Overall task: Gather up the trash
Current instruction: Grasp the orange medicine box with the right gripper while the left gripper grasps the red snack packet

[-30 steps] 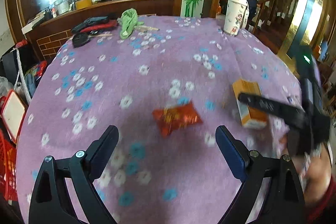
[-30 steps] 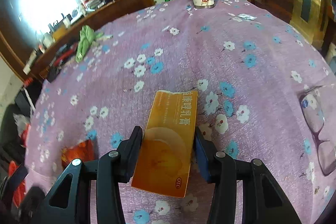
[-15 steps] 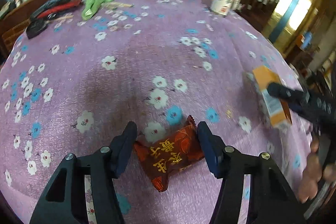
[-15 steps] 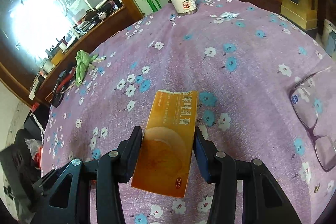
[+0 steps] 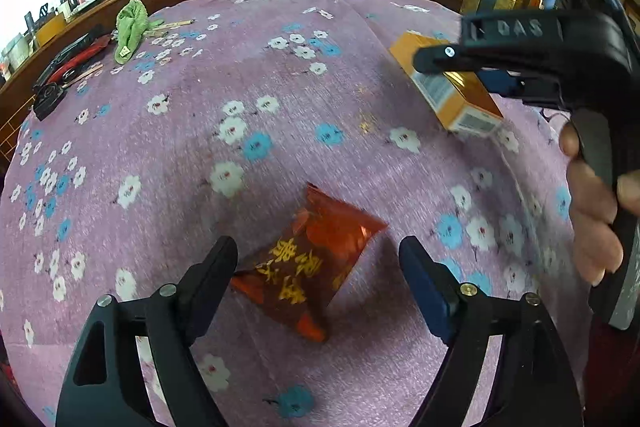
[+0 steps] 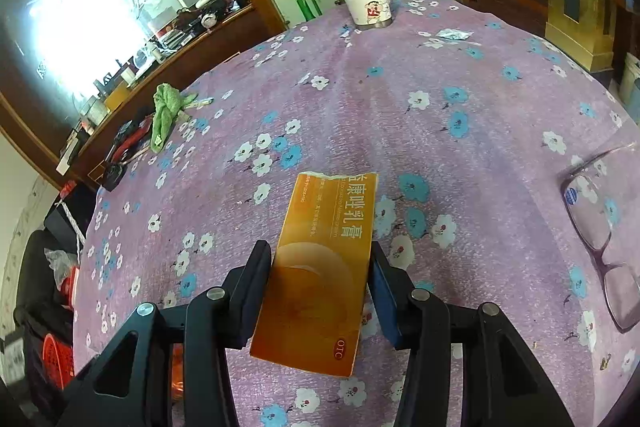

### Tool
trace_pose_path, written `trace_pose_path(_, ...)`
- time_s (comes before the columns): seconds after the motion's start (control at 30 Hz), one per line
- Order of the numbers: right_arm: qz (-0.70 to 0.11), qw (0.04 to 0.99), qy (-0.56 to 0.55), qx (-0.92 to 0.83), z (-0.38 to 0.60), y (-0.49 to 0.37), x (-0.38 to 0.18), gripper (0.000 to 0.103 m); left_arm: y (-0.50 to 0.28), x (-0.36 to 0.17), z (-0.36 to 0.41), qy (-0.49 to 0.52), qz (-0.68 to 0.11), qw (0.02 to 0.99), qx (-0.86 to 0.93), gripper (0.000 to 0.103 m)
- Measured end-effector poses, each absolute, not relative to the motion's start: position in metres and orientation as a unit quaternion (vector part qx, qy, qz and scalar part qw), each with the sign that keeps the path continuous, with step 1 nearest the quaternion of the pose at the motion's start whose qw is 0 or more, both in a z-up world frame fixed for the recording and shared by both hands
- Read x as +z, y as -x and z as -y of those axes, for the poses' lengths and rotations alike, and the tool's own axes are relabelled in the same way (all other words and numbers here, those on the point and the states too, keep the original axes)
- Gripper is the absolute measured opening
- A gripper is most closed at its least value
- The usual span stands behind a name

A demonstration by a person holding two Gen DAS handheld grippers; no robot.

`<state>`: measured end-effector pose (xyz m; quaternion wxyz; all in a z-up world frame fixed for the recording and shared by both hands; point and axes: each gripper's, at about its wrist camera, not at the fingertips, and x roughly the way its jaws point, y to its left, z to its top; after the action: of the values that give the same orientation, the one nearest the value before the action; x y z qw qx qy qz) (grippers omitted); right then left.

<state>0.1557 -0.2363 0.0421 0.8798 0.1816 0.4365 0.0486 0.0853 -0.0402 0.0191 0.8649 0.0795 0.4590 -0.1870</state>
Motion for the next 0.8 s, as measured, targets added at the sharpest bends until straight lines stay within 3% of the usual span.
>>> trace_pose_path(0.1, -0.435, 0.882, -0.175, 0.05, 0.233, -0.155, 0.043, 0.051, -0.078, 0.016, 0.042, -0.082, -0.448, 0.873, -0.174, 0.08)
trace_pose_path(0.23, -0.434, 0.883, -0.17, 0.055, 0.23, -0.155, 0.043, 0.051, -0.075, 0.017, 0.042, -0.08, -0.438, 0.881, -0.159, 0.057)
trace_pose_path(0.27, -0.433, 0.884, -0.167, 0.056, 0.229, -0.154, 0.043, 0.051, -0.076, 0.017, 0.041, -0.078, -0.438, 0.882, -0.157, 0.055)
trace_pose_path(0.43, -0.432, 0.886, -0.153, 0.074, 0.219, -0.153, 0.045, 0.051, -0.081, 0.018, 0.035, -0.055, -0.441, 0.883, -0.154, 0.055)
trace_pose_path(0.53, -0.431, 0.887, -0.141, 0.083, 0.211, -0.153, 0.045, 0.051, -0.085, 0.017, 0.034, -0.046, -0.444, 0.882, -0.152, 0.066)
trace_pose_path(0.63, -0.433, 0.887, -0.131, 0.091, 0.205, -0.152, 0.045, 0.051, -0.085, 0.015, 0.037, -0.058, -0.434, 0.887, -0.145, 0.064)
trace_pose_path(0.7, -0.433, 0.888, -0.126, 0.095, 0.202, -0.152, 0.045, 0.051, -0.084, 0.016, 0.036, -0.059, -0.428, 0.891, -0.14, 0.054)
trace_pose_path(0.77, -0.432, 0.889, -0.12, 0.098, 0.199, -0.151, 0.045, 0.051, -0.086, 0.017, 0.03, -0.043, -0.426, 0.893, -0.139, 0.036)
trace_pose_path(0.8, -0.432, 0.889, -0.118, 0.1, 0.198, -0.151, 0.045, 0.051, -0.088, 0.017, 0.026, -0.032, -0.426, 0.893, -0.14, 0.035)
